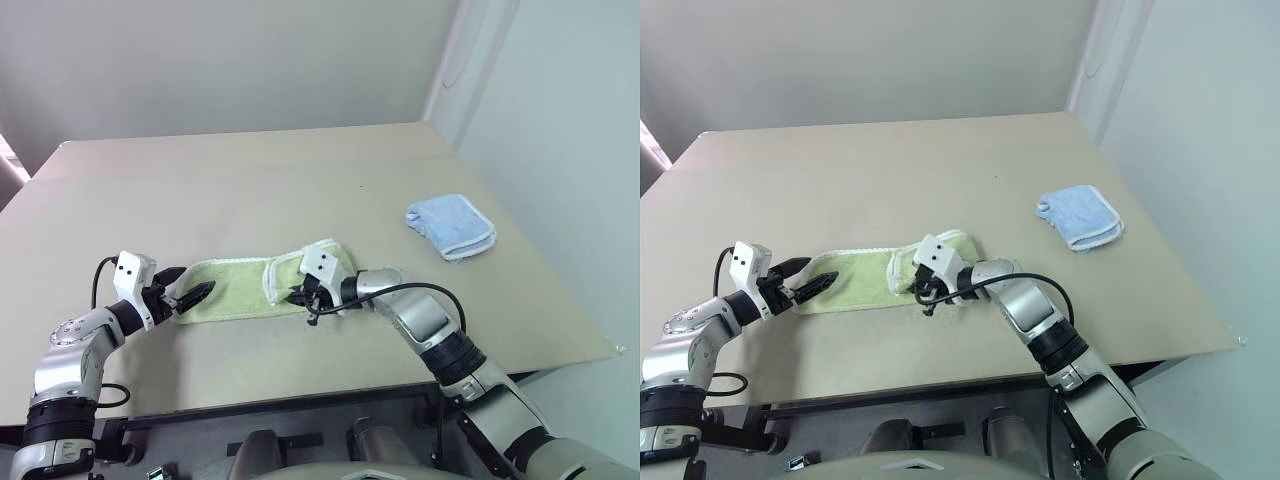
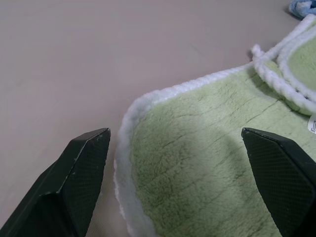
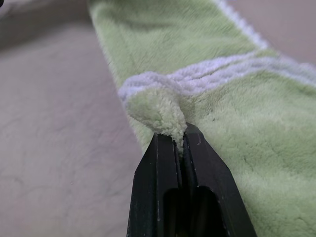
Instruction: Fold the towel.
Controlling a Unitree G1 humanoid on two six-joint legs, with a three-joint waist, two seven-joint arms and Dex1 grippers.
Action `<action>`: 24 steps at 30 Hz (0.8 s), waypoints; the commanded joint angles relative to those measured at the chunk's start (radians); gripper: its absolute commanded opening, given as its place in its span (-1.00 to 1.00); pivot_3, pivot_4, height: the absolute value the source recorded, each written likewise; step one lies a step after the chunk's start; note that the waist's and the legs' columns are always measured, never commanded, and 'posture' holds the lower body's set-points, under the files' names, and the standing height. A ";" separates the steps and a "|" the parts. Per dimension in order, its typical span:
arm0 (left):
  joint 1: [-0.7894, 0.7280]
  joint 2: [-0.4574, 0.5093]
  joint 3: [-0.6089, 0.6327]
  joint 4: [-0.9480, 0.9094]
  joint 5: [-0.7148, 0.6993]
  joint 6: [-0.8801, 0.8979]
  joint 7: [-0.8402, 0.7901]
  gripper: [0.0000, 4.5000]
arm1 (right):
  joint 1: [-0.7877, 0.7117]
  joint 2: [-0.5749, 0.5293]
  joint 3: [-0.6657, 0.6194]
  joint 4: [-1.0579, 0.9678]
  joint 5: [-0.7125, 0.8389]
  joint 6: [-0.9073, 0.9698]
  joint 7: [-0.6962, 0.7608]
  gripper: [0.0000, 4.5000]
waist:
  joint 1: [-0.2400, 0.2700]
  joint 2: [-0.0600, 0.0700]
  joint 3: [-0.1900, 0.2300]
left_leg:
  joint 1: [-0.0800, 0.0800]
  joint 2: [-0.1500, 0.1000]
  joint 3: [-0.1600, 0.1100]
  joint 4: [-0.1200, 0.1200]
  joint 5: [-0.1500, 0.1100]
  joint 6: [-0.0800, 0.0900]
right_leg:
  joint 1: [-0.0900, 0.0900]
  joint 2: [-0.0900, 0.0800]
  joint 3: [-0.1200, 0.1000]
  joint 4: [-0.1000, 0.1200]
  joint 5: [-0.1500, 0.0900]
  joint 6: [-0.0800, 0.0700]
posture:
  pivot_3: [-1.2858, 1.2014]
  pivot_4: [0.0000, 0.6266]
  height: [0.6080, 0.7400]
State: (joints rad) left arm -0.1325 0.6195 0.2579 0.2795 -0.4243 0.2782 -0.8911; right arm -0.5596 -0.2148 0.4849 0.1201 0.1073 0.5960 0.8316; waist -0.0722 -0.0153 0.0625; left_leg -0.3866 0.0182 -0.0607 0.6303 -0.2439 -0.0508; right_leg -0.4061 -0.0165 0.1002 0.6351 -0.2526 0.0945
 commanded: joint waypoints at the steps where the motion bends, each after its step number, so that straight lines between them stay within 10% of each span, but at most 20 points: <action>1: -0.013 0.014 0.025 -0.008 -0.006 -0.016 -0.003 1.00 | -0.018 0.026 -0.008 0.010 -0.033 -0.036 -0.045 -0.99 | 0.000 0.000 0.000 | 0.000 0.000 0.000 0.000 0.000 0.000 | 0.000 0.000 0.000 0.000 0.000 0.000 | 0.03 -1.00 1.00; 9: -0.002 0.014 0.025 -0.011 -0.005 -0.023 -0.004 1.00 | 0.006 -0.033 -0.128 -0.163 0.185 -0.007 0.167 0.08 | 0.002 0.000 0.000 | 0.000 0.000 0.000 0.000 0.000 0.000 | 0.001 0.000 0.000 0.001 0.000 0.000 | 0.03 -1.00 1.00; 15: 0.006 0.025 0.032 -0.012 -0.005 -0.020 -0.006 1.00 | -0.039 -0.043 -0.288 -0.151 0.385 0.012 0.275 0.08 | -0.001 -0.001 0.000 | 0.003 0.000 0.000 0.000 0.000 0.000 | 0.003 0.000 0.000 0.001 -0.001 0.002 | 0.03 -1.00 1.00; 24: 0.043 0.030 0.052 -0.067 -0.027 0.021 0.009 1.00 | -0.194 0.005 -0.284 0.350 0.240 -0.284 0.322 0.08 | -0.008 0.000 0.000 | 0.013 0.001 0.000 -0.001 0.000 0.000 | 0.011 0.001 0.000 0.000 -0.002 0.002 | 0.03 -1.00 1.00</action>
State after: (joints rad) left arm -0.0875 0.6296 0.2746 0.2615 -0.4273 0.2877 -0.8866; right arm -0.7190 -0.2182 0.1935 0.4102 0.3766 0.3883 1.1286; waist -0.0807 -0.0154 0.0625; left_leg -0.3743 0.0192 -0.0606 0.6287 -0.2440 -0.0510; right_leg -0.3957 -0.0157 0.1003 0.6348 -0.2542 0.0963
